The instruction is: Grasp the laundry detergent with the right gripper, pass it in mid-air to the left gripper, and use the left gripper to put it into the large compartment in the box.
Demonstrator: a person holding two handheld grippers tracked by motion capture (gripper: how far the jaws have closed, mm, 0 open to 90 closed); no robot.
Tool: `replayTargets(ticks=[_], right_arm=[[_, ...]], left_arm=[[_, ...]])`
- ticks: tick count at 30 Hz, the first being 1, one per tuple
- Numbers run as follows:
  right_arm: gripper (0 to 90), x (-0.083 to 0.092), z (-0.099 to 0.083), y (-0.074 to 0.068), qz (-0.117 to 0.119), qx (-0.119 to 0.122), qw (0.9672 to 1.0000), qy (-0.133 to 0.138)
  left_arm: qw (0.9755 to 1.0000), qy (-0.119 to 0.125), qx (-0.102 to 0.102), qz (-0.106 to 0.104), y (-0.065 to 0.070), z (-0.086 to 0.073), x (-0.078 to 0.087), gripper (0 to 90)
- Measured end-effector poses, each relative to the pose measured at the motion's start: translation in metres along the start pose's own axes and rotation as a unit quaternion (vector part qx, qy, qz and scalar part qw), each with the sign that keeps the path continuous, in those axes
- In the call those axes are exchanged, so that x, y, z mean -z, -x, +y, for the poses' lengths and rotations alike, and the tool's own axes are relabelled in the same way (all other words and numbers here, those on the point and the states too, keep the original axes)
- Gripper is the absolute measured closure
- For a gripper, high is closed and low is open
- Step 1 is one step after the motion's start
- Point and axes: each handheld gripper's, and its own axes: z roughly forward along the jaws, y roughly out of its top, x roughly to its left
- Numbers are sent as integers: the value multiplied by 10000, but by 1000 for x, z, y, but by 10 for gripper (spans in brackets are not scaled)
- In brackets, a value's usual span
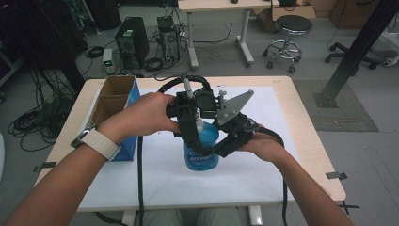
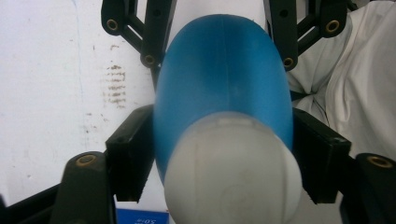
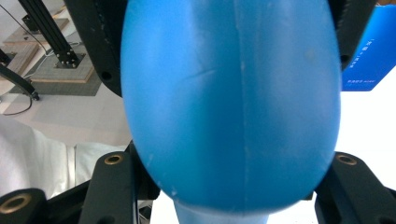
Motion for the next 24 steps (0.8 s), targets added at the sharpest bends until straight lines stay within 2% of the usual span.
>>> replayTargets(ticks=[6,13,19,24], right_arm=[[440,0,0,0,1,7,10000,9],[443,0,-1,-1,8,29,10000,-8],[443,1,-2,-2,13,59,10000,0],[403,0,-1,-2,-34,25,10000,-73]], left_arm=[[10000,15,-11,21,1,1,0,373],[9999,-39,-90,73,3,2,-2,382],[9999,29,-59,99,4,3,-1,384],[9999,-63,-8,100,3,4,-2,384]])
